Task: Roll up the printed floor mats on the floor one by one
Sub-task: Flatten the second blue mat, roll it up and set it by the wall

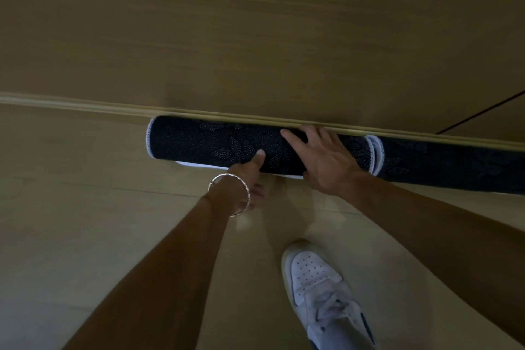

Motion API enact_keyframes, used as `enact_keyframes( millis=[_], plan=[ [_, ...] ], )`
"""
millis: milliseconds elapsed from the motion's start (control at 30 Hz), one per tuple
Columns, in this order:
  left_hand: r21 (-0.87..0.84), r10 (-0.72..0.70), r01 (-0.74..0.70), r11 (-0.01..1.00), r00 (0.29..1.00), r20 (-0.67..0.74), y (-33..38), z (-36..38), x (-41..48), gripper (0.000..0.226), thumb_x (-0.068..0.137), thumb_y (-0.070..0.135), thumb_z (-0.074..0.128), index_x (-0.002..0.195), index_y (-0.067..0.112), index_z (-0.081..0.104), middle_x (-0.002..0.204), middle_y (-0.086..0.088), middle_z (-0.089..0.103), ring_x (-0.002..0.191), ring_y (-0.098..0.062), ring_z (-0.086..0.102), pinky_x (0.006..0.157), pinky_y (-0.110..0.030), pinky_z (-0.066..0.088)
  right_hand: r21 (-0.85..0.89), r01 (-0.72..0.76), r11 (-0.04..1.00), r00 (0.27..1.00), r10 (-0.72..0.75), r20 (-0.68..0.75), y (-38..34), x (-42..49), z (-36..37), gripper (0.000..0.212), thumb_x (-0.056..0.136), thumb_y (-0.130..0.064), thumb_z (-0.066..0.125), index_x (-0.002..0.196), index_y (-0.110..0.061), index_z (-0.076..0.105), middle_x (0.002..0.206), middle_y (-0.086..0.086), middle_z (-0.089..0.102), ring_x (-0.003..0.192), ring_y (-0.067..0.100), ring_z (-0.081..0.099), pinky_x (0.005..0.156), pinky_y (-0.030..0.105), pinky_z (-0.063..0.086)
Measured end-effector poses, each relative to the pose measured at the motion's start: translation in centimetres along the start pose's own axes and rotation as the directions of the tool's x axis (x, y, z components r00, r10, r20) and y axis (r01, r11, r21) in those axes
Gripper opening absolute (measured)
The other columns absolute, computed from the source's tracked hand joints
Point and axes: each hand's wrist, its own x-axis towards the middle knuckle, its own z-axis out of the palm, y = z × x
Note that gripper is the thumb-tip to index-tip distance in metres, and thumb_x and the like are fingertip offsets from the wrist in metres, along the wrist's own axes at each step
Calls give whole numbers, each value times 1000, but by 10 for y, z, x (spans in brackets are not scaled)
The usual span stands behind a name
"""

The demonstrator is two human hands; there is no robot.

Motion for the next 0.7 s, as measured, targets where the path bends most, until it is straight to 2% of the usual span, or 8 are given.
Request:
enact_keyframes(
  millis=[33, 67, 133, 200, 267, 433, 567, 700],
  plan=[
    [73, 24, -23, 997, 1000, -9, -1, -6, -1, 69, 87, 65, 43, 109, 1, 58, 85, -15, 66, 65, -25, 63, 44, -24, 49, -33, 1, 999, 1000, -1, -4, -3, 1, 0, 93, 83, -13, 65, 151, -24, 3, 149, 11, 17, 132, 33, 25, 113, 43, 20],
    [145, 67, -62, 987, 997, -28, 0, -12, -2, 72, 87, 66, 42, 105, -1, 62, 81, -14, 67, 64, -26, 64, 42, -23, 49, -54, 6, 999, 1000, -6, -3, -8, 2, -1, 95, 83, -19, 67, 151, -22, 2, 149, 11, 16, 133, 33, 24, 114, 45, 18],
    [310, 210, -163, 937, 970, -123, 3, -22, -3, 76, 87, 68, 38, 90, -1, 68, 78, -15, 70, 71, -29, 68, 65, -31, 56, -52, 36, 998, 999, -36, 6, -21, 6, -6, 100, 81, -32, 70, 151, -19, 0, 149, 11, 15, 136, 33, 21, 115, 47, 13],
    [514, 391, -228, 827, 890, -234, 4, -31, -6, 73, 87, 67, 35, 91, 3, 70, 91, -19, 70, 87, -33, 66, 83, -33, 50, -23, 87, 996, 996, -87, -6, -38, 12, -15, 102, 79, -42, 70, 152, -17, 3, 149, 12, 16, 137, 33, 19, 116, 49, 11],
    [634, 521, -264, 727, 813, -260, 5, -37, -16, 62, 92, 59, 35, 100, 7, 67, 103, -20, 65, 97, -36, 60, 83, -34, 45, -5, 128, 992, 991, -128, -40, -53, 17, -24, 99, 80, -46, 69, 151, -17, 7, 148, 11, 18, 138, 33, 20, 116, 51, 10],
    [781, 714, -318, 537, 664, -221, -14, -67, -38, 37, 98, 41, 37, 103, 12, 59, 105, -15, 65, 98, -35, 58, 74, -34, 41, -17, 204, 979, 975, -205, -81, -86, 16, -35, 84, 86, -36, 63, 151, -15, 14, 149, 12, 21, 137, 31, 22, 114, 41, 14],
    [794, 712, -278, 541, 654, -256, -59, -110, -46, 31, 96, 38, 39, 120, 23, 52, 115, -6, 61, 106, -29, 57, 83, -36, 45, -15, 296, 955, 955, -295, 33, -125, 4, -29, 74, 91, -34, 56, 150, -15, 17, 149, 12, 22, 139, 29, 18, 115, 44, 11],
    [758, 709, -255, 601, 609, -357, -111, -162, -61, 34, 96, 37, 40, 126, 25, 49, 115, -3, 62, 106, -27, 58, 85, -36, 48, -19, 401, 916, 916, -400, 36, -183, -9, -34, 58, 92, -35, 52, 143, -14, 33, 139, 10, 36, 131, 28, 32, 112, 40, 19]
  ],
)
